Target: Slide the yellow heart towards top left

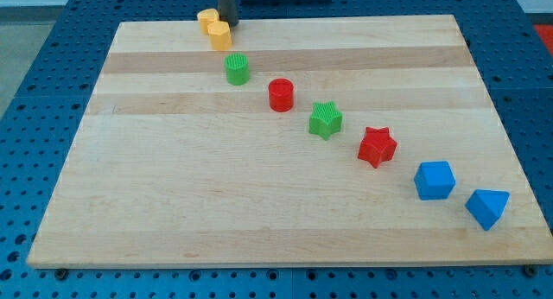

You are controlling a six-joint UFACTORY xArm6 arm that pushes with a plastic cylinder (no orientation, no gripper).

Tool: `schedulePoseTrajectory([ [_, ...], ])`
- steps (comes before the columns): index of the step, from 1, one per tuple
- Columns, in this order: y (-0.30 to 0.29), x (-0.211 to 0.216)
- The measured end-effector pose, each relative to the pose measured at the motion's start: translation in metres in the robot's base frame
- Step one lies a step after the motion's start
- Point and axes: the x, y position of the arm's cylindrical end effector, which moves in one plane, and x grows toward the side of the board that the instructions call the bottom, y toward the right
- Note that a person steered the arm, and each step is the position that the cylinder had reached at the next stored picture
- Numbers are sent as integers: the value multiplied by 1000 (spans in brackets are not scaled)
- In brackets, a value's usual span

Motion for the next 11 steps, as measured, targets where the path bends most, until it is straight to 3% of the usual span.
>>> schedulePoseTrajectory([
  [3,-58,0],
  [11,-142,0],
])
